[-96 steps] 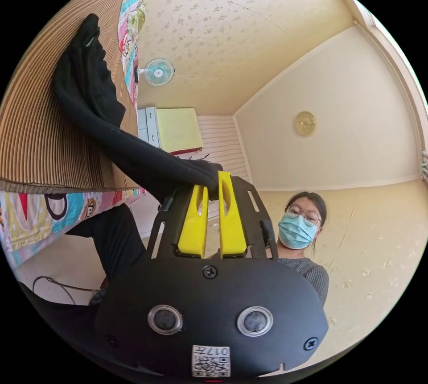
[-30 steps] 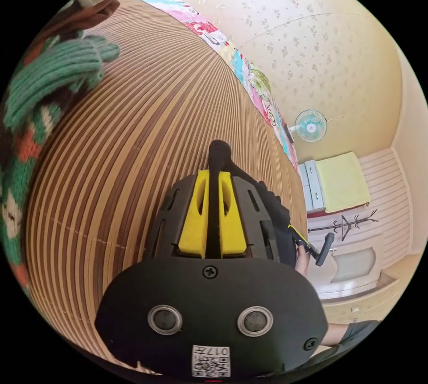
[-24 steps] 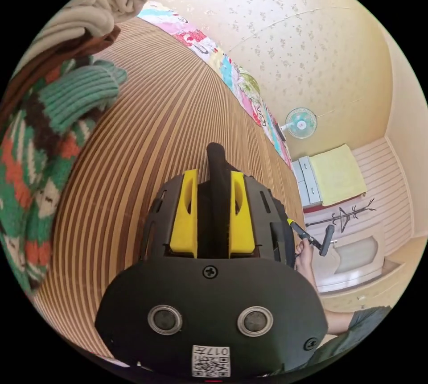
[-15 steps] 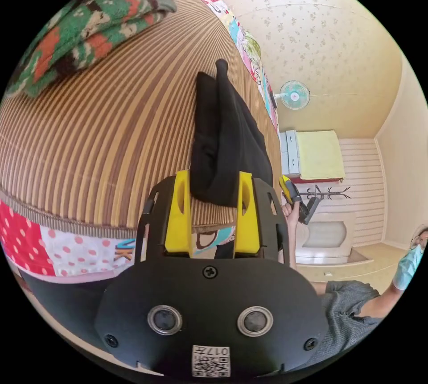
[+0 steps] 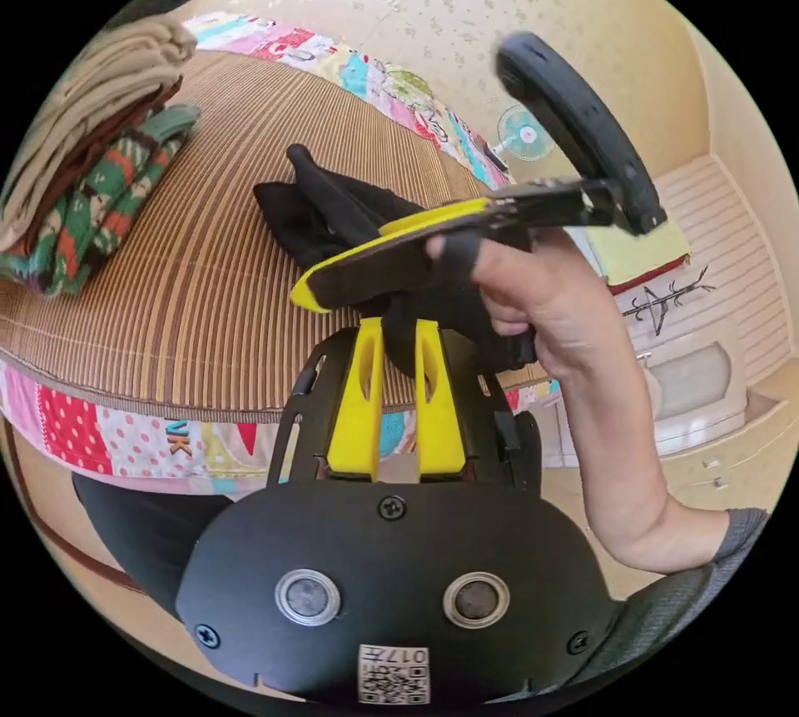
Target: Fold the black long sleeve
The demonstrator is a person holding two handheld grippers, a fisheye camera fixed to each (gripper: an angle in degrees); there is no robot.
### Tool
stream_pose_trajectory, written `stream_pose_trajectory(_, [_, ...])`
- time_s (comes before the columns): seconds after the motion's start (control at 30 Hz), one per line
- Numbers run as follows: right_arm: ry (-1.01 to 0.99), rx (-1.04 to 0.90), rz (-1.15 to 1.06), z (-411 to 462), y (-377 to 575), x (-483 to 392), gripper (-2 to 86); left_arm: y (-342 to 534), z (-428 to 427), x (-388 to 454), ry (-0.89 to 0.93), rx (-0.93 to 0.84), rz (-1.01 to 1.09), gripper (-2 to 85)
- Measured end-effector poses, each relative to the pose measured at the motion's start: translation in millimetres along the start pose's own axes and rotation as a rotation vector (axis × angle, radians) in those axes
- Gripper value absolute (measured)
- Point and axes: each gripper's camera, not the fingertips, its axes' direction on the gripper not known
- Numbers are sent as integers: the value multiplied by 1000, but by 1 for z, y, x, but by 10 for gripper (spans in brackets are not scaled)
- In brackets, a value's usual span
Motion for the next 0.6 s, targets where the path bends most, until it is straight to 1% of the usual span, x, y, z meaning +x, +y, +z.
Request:
stream_pose_trajectory(0.03, [130, -77, -58, 11, -4, -11, 174, 2, -1, 6, -24, -1, 13, 67])
stream_pose_trajectory(0.07, [209, -95, -93, 16, 0, -16, 144, 3, -2, 8, -25, 1, 17, 68])
stream_pose_trajectory(0.1, [229, -81, -89, 15, 5, -14, 130, 7, -7, 8, 9, 20, 30, 70])
stream_pose_trajectory(0.13, [202, -26, -58, 7, 20, -3, 103, 12, -14, 7, 67, 44, 51, 70])
stream_pose_trajectory(0.2, [49, 129, 18, -13, 59, 34, 91, 17, -20, 2, 101, 36, 60, 68])
stream_pose_trajectory(0.27, [-260, 436, 146, -29, 148, 111, 82, 18, -18, -5, 110, -27, 57, 82])
stream_pose_trajectory(0.3, [-344, 516, 181, -26, 175, 132, 80, 18, -13, -10, 133, -73, 53, 103])
stream_pose_trajectory(0.33, [-494, 660, 250, -12, 229, 171, 78, 17, -7, -16, 182, -118, 52, 118])
stream_pose_trajectory(0.37, [-595, 782, 306, 10, 281, 202, 76, 17, -2, -19, 215, -140, 52, 124])
stream_pose_trajectory(0.4, [-624, 832, 329, 23, 305, 214, 75, 15, 8, -23, 287, -181, 48, 130])
stream_pose_trajectory(0.43, [-658, 907, 375, 52, 348, 233, 74, 13, 20, -26, 353, -221, 32, 134])
stream_pose_trajectory(0.47, [-670, 951, 434, 83, 387, 248, 74, 11, 26, -26, 382, -240, 24, 136])
stream_pose_trajectory(0.5, [-668, 966, 474, 99, 404, 254, 74, 7, 39, -25, 430, -270, 13, 140])
stream_pose_trajectory(0.57, [-685, 994, 680, 167, 466, 274, 78, -1, 59, -20, 475, -290, -5, 152])
stream_pose_trajectory(0.6, [-695, 995, 729, 183, 480, 277, 79, -7, 73, -16, 491, -299, -26, 162])
